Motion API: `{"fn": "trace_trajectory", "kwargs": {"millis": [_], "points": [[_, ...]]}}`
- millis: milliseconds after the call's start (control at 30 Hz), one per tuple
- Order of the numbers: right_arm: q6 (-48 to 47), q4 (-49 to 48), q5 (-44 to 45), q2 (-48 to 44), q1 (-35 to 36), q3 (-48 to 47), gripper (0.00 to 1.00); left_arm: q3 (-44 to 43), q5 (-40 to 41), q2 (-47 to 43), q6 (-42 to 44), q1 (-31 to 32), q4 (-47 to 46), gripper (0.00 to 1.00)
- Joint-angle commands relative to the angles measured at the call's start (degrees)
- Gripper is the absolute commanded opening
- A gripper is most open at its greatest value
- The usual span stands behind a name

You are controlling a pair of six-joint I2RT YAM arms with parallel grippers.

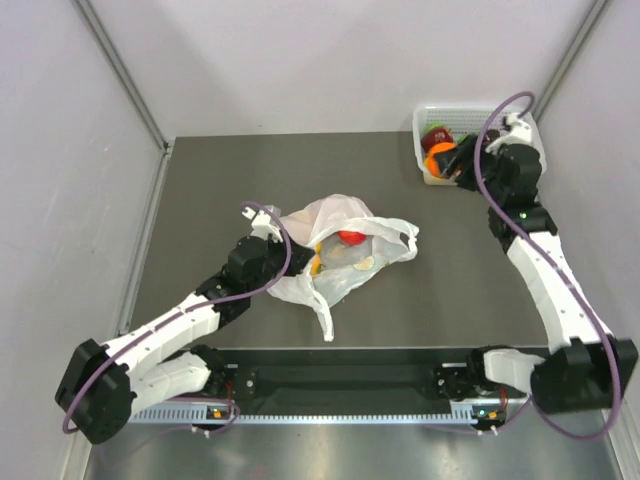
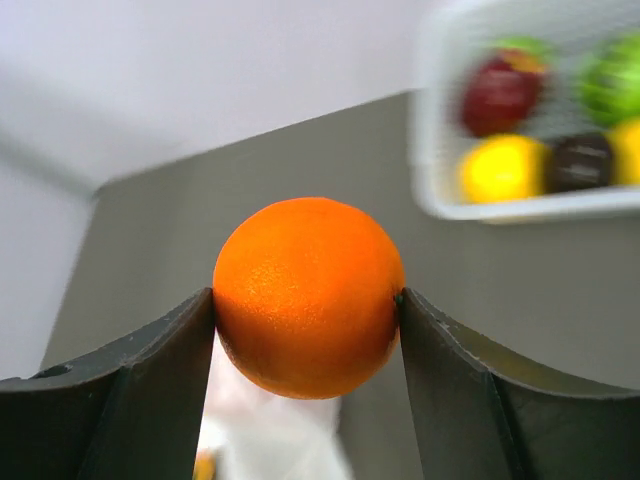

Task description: Untie the knot of the plastic bag and take out the fruit

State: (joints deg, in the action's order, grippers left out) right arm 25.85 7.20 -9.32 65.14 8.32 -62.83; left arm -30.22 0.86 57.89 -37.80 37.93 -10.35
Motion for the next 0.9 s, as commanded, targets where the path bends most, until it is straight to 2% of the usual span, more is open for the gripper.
{"fn": "trace_trajectory", "kwargs": {"millis": [0, 167, 367, 467, 500, 533, 600, 633, 700, 733, 800, 867], "points": [[11.6, -4.8, 13.5, 7.5, -11.0, -2.0, 0.0, -2.7, -0.5, -0.7, 0.3, -0.3, -1.8, 0.0], [18.4, -5.6, 21.1, 20.6, -17.5, -10.5, 0.0, -3.2, -0.5, -2.2, 0.0, -0.3, -0.3, 0.0], [21.7, -6.8, 14.4, 37.8, -22.5, -22.9, 0.0, -2.0, -1.6, -4.6, -0.4, -0.3, -0.6, 0.0], [24.2, -5.0, 10.7, 42.9, -24.3, -29.2, 0.0, -1.6, -1.5, -4.8, -0.7, -0.3, -0.8, 0.0], [24.4, -2.7, 10.1, 45.8, -24.7, -30.8, 0.04, -1.4, -1.4, -4.8, -0.7, -0.3, -0.7, 0.0], [24.4, -2.3, 9.9, 46.9, -24.8, -33.2, 0.21, -1.4, -1.5, -4.9, -0.7, -0.3, -0.7, 0.0], [24.2, -1.5, 9.8, 49.3, -24.8, -34.9, 0.4, -1.2, -1.4, -5.3, -0.6, -0.3, -0.4, 0.0], [23.6, -1.6, 9.7, 49.9, -24.8, -36.2, 0.57, -1.2, -1.4, -5.3, -0.4, -0.3, -0.3, 0.0], [23.1, -1.5, 7.9, 51.3, -24.8, -38.6, 0.7, -1.2, -1.4, -5.6, -0.1, -0.3, 0.1, 0.0], [22.5, -1.5, 7.3, 51.8, -24.8, -39.5, 0.84, -1.2, -1.3, -5.6, 0.1, -0.3, 0.1, 0.0], [21.8, -1.3, 5.3, 52.5, -24.8, -41.7, 0.97, -1.2, -1.4, -5.5, 0.4, -0.3, 0.2, 0.0], [21.0, -2.3, 4.4, 51.2, -24.8, -41.9, 1.0, -1.2, -1.4, -5.5, 0.4, -0.3, 0.3, 0.0]]}}
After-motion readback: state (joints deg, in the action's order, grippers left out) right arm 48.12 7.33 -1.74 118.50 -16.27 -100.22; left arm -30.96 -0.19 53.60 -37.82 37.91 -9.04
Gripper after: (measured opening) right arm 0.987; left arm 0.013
